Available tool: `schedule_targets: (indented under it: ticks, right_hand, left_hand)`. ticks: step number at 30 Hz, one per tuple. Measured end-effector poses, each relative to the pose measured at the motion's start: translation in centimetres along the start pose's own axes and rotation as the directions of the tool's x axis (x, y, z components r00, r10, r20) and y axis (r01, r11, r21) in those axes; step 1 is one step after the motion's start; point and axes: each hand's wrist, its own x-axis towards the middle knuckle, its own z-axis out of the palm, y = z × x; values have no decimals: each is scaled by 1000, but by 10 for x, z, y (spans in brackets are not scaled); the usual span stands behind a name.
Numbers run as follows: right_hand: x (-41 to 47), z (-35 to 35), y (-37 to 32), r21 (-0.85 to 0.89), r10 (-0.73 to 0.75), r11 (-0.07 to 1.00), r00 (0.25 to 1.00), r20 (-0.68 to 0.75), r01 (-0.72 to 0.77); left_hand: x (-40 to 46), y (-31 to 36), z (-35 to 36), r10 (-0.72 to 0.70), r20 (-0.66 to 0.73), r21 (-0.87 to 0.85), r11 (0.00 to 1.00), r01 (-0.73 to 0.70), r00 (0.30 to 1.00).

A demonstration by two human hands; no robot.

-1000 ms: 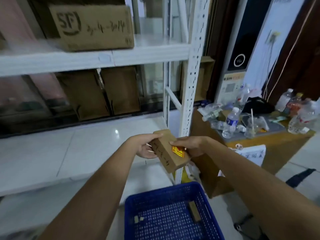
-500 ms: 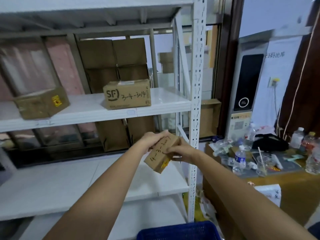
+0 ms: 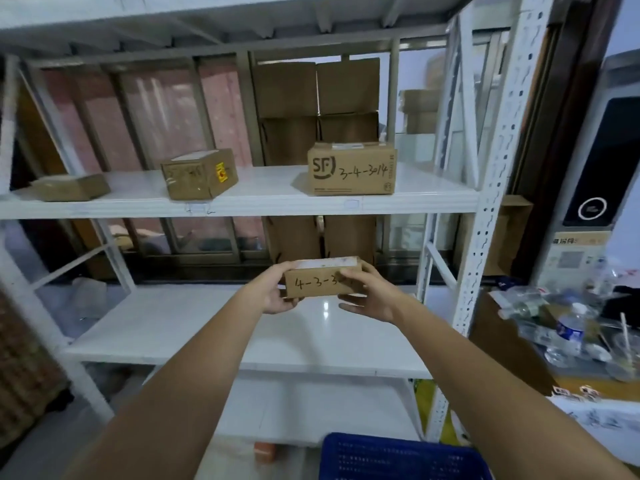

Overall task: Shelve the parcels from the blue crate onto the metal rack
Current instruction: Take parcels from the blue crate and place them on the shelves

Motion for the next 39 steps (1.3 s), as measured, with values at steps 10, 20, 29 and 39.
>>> schedule_targets:
  ticks: [10,20,29,39]
  right_hand:
    - [100,205,65,-55,-50,998,977,-209,39]
    - [190,272,158,-94,-18,995,941,-337,-15]
    - [289,236,239,-203,55,962,857,-512,-183]
    - [370,183,296,-291,143,892,828,-542,-345]
  left_hand:
    - [10,37,-233,165,-102,147,978,-149,981]
    - [86,15,-351,174,-157,217,966,-138,972]
    - [197,-38,-369,169,-294,349,935,-59,941]
    - [302,-72,-384,-30,-292,365,920,140,956]
